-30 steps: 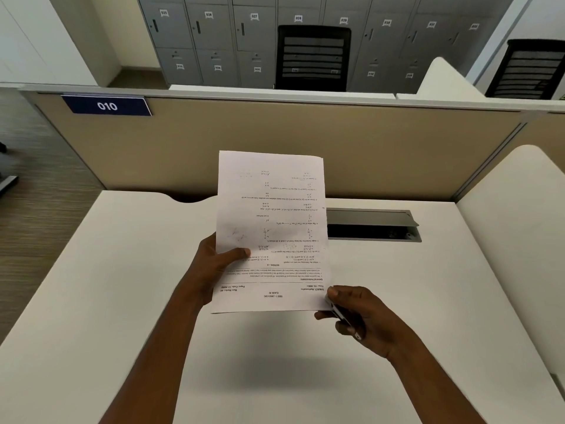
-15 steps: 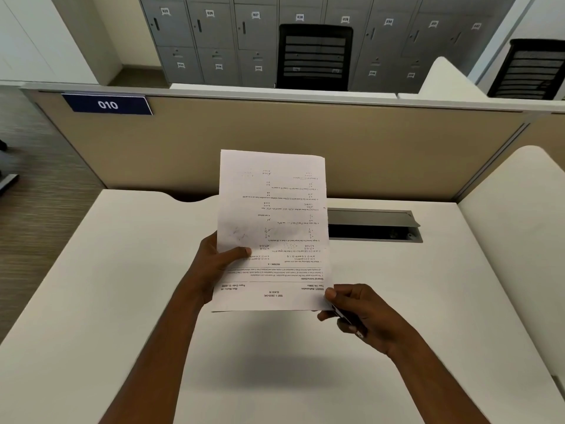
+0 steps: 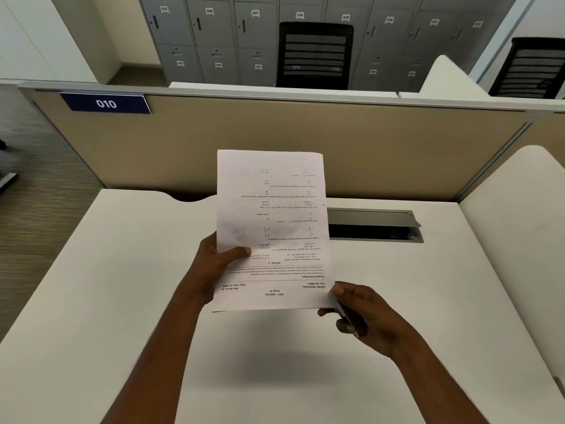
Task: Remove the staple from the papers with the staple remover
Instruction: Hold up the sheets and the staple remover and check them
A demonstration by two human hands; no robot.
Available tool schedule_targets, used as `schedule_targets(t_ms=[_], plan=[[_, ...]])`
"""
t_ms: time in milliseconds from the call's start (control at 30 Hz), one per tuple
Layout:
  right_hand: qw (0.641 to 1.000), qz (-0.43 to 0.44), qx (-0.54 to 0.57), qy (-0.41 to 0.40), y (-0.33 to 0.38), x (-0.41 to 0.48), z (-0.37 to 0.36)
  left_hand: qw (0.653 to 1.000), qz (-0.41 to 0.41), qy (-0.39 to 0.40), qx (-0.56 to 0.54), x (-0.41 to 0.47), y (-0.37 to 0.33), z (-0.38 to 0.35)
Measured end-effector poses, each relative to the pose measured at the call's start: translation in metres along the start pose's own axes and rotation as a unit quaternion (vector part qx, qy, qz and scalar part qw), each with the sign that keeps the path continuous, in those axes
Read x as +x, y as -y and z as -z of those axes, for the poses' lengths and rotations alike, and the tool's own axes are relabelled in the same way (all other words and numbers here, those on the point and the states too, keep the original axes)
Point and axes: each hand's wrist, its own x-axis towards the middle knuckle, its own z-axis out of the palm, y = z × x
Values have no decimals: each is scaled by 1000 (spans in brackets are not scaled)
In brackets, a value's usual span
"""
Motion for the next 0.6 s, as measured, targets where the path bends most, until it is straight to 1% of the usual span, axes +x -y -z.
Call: schedule_targets(t_ms=[167,233,300,500,600], plan=[[995,27,74,-53,-2,2,12,1000,1,-6,-3,1,0,4],[993,26,86,-76,-2,3,14,1000,2,-7,-3,1,0,4],[992,23,93,-82,-2,4,13,1000,-1,-5,0,1,0,3],[993,19,40,-111,-6,6,7,1000,-7,-4,4,1,2,-2],[993,24,26,-110,-6,6,6,1000,-6,-6,4,2,3,-2]])
